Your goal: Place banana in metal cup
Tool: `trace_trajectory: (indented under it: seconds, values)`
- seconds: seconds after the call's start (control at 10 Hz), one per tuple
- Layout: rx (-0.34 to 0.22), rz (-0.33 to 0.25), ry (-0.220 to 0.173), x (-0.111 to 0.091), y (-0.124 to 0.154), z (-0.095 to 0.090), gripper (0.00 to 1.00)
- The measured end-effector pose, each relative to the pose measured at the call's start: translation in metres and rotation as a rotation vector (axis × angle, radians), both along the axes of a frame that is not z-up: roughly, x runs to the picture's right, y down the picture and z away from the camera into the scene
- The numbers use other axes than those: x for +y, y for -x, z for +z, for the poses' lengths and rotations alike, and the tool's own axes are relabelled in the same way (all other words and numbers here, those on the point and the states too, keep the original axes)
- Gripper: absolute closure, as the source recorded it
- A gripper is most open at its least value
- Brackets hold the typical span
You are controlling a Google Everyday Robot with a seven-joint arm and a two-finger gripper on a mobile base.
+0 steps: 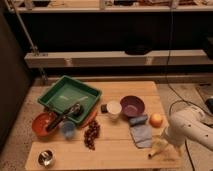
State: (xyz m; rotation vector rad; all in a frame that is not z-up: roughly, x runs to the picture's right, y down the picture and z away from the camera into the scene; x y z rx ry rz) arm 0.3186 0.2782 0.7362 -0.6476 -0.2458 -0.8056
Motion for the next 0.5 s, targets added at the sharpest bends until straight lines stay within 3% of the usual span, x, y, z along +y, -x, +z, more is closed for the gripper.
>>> trace_trajectory:
  seconds: [0.5]
  values:
    - [0.055, 0.003, -0.026, -0.002, -0.012, 0.021, 0.20]
